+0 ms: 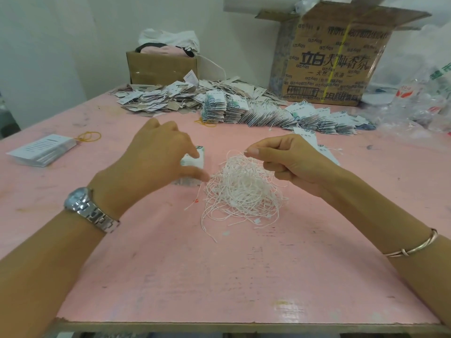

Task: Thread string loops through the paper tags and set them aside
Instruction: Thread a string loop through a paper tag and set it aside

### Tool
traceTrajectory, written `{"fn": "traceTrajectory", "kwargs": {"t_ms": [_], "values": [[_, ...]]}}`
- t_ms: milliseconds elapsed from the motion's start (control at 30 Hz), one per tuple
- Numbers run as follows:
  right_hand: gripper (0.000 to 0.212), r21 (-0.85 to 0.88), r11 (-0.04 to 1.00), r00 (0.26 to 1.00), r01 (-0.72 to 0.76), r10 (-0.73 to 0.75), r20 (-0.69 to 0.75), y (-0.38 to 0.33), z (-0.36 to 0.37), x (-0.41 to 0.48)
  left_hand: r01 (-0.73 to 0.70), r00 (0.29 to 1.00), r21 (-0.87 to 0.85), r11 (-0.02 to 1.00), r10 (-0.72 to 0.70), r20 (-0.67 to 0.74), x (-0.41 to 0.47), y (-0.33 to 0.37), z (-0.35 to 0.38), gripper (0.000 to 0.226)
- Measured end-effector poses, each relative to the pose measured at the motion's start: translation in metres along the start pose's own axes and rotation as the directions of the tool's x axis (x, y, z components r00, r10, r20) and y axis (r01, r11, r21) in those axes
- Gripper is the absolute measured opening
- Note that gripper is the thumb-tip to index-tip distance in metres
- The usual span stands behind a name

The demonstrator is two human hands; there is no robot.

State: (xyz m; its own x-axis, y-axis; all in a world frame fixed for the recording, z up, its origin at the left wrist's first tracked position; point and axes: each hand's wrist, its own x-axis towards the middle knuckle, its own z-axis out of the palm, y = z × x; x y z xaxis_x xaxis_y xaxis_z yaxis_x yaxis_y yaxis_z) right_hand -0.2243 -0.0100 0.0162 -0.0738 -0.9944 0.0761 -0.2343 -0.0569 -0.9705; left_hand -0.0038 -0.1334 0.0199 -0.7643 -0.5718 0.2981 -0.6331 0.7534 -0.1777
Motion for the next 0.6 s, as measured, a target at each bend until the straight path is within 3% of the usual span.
{"fn": "traceTrajectory", "kwargs": {"t_ms": [67,167,333,600], "values": [[0.022,0.0,1.0,1.0,-0.004,0.004,0.002,0.0016,0.0004,0.0004,-0.004,0.995,0.051,0.999,-0.001,0.095,0.0002,-0.0062,0.0023,0.102],[0.025,0.002,1.0,1.0,-0.01,0.01,0.014,0.0026,0.0008,0.0011,-0.028,0.988,0.113,0.993,0.011,0.153,0.0002,-0.0079,0.0044,0.079],[0.029,0.007,1.0,1.0,-0.021,0.021,0.015,0.0037,-0.001,0.0023,-0.036,0.993,0.148,0.988,0.019,0.117,-0.0005,-0.0046,0.0022,0.05],[0.026,0.01,1.0,1.0,-0.027,0.027,-0.001,0.0053,-0.0006,0.0018,-0.014,0.999,0.141,0.99,0.007,0.05,-0.0006,-0.0039,-0.0007,0.038]]}}
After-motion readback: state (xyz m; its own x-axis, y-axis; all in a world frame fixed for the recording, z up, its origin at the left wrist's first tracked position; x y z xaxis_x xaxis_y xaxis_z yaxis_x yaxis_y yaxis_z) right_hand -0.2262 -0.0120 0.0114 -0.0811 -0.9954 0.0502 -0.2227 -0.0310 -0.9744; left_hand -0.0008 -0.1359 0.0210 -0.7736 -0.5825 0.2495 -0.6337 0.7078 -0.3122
